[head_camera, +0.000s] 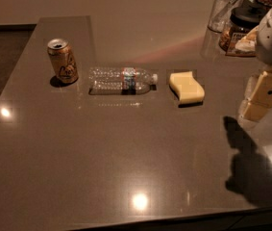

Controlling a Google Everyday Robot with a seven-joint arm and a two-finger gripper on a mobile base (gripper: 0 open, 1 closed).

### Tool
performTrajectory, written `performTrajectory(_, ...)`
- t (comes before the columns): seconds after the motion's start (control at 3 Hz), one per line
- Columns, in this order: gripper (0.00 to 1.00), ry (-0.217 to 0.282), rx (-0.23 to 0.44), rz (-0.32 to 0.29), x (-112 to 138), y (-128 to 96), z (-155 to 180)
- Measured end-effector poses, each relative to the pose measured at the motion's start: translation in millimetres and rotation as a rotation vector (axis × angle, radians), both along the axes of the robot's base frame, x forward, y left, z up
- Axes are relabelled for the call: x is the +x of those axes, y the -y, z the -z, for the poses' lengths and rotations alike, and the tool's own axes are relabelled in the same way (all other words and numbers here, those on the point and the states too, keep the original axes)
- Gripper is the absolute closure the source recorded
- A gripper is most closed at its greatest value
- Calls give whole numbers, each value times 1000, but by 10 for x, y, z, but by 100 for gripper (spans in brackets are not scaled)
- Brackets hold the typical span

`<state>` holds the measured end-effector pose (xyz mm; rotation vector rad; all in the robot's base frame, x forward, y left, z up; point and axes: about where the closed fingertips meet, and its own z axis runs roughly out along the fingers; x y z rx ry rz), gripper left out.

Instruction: Pick orange can

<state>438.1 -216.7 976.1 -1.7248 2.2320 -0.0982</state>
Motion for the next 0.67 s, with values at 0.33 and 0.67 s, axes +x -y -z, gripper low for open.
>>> performTrajectory(0.33,0,0,0,0,0,0,0)
performTrajectory(0.67,0,-7,36,-17,147,-115,-10)
